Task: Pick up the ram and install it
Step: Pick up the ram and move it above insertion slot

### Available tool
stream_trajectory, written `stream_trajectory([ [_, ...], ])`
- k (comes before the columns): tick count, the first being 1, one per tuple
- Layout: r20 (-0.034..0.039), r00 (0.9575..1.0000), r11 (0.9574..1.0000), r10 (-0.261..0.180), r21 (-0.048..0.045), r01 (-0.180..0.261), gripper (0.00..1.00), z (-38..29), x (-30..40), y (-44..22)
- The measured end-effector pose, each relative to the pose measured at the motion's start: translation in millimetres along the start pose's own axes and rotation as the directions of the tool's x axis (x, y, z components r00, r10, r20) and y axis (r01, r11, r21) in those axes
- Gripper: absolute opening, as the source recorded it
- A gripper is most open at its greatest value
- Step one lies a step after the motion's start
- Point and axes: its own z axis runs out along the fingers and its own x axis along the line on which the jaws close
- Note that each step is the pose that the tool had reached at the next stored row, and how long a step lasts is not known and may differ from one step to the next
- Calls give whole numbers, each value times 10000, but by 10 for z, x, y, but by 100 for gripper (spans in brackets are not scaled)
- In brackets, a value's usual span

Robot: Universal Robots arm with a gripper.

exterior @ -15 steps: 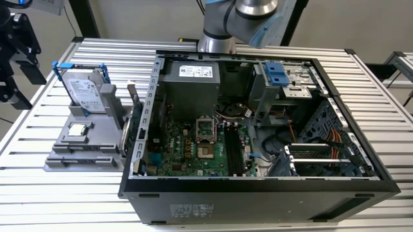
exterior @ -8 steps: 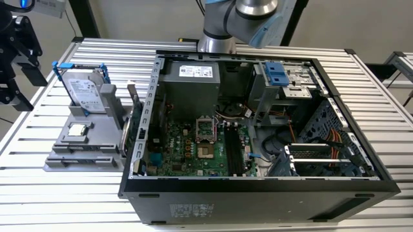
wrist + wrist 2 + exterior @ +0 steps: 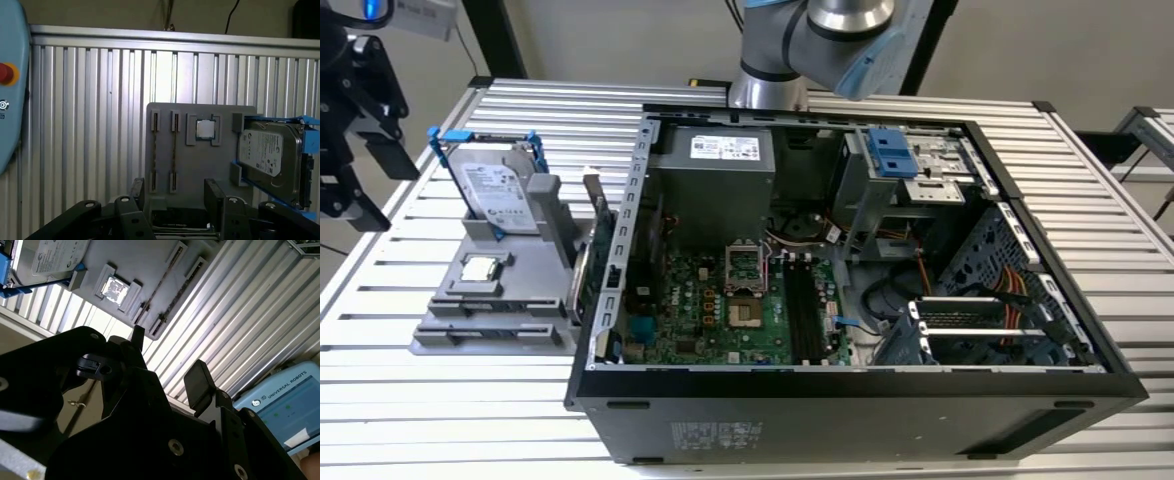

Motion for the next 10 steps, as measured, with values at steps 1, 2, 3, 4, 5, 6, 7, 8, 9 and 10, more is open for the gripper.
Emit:
stream_trajectory([
  [1, 0, 10000, 10000, 0, 1, 0, 100, 5, 0, 0],
  [2, 0, 10000, 10000, 0, 1, 0, 100, 10, 1, 0],
  [3, 0, 10000, 10000, 0, 1, 0, 100, 14, 1, 0],
  [4, 0, 10000, 10000, 0, 1, 0, 100, 20, 1, -1],
  [5, 0, 10000, 10000, 0, 0, 0, 100, 25, 2, -1],
  [6, 0, 10000, 10000, 0, 0, 0, 100, 31, 2, -1],
  [7, -4, 10000, 10000, 0, 0, 0, 100, 38, 2, -1],
  [8, -8, 10000, 10000, -1, -1, 1, 100, 44, 3, -2],
  [9, -13, 10000, 10000, 0, -1, 0, 100, 51, 3, -2],
  [10, -17, 10000, 10000, 0, 0, 0, 100, 59, 3, -2],
])
